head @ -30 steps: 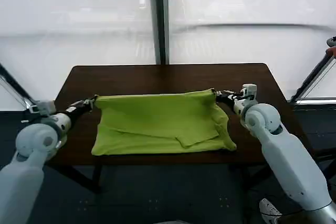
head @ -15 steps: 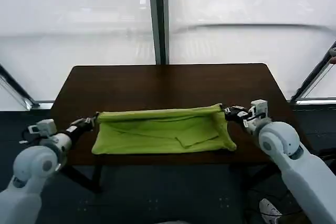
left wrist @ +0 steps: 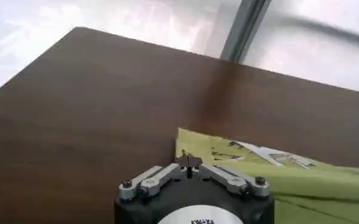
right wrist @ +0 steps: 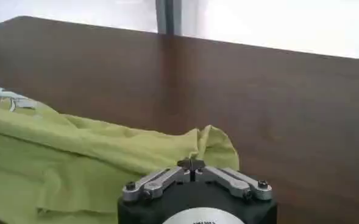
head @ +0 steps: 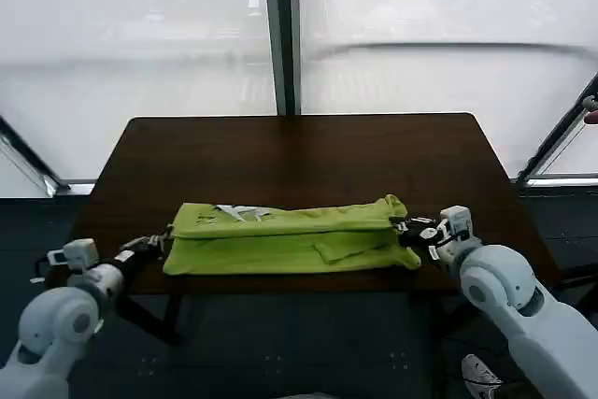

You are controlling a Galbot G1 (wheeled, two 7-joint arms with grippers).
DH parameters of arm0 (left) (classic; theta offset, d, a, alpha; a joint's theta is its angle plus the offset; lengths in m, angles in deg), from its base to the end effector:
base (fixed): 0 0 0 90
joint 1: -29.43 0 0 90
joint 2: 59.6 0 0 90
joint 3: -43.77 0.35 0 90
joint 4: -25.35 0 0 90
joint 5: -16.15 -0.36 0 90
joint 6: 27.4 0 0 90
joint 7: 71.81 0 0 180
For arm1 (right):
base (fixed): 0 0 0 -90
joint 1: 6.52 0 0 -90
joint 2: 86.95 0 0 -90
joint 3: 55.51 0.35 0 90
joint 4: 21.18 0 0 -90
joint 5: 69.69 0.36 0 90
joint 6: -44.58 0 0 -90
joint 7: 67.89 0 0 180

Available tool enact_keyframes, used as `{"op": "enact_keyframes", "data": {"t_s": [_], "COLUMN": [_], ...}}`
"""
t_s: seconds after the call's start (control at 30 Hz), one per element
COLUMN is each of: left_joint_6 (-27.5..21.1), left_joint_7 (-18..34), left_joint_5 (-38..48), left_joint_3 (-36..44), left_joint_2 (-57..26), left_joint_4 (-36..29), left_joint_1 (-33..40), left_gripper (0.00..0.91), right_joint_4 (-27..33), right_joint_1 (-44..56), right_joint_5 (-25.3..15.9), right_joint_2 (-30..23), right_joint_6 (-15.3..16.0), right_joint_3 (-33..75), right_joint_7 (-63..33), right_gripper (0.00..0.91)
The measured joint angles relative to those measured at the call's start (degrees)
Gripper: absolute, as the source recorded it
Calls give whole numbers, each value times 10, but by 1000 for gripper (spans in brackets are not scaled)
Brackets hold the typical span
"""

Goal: Fold and organize the clothes.

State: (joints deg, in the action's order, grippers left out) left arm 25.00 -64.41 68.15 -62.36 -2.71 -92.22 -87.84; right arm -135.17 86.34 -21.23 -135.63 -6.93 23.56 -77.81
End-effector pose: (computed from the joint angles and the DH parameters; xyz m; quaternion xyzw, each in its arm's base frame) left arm 0.2243 0.1744 -0.2339 -0.0089 -0.9504 0.1002 0.2943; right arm 0.3128 -0.0876 -0.2100 0.1446 -0.9527 0.0115 0.2671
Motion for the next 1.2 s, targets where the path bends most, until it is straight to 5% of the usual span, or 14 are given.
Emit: {"op": "enact_keyframes", "data": {"t_s": [0.63, 0.83, 0.9, 1.07, 1.13, 1.17, 1.2], "left_joint_6": [9, 8, 8, 9, 9, 10, 11], "left_joint_7": [3, 5, 5, 4, 4, 4, 3], "left_joint_5": [-29, -33, -35, -39, -40, -40, -40], "left_joint_3": [81, 98, 103, 112, 113, 113, 113], "left_joint_2": [32, 37, 39, 42, 42, 42, 42], "left_joint_4": [62, 85, 88, 100, 103, 104, 104], "left_joint_1": [104, 129, 135, 146, 146, 146, 147], "left_gripper": [878, 878, 809, 653, 380, 341, 254], "right_joint_4": [69, 81, 84, 88, 90, 90, 91], "right_joint_1": [-18, -19, -21, -22, -23, -23, -23], "right_joint_5": [-33, -37, -38, -38, -38, -39, -39], "right_joint_2": [-45, -49, -51, -53, -54, -54, -55], "right_joint_6": [-9, -10, -10, -10, -10, -11, -11], "right_joint_3": [-13, -14, -16, -16, -17, -17, -17], "right_joint_7": [16, 19, 19, 21, 21, 21, 21], "right_gripper": [878, 800, 761, 468, 254, 68, 49]}}
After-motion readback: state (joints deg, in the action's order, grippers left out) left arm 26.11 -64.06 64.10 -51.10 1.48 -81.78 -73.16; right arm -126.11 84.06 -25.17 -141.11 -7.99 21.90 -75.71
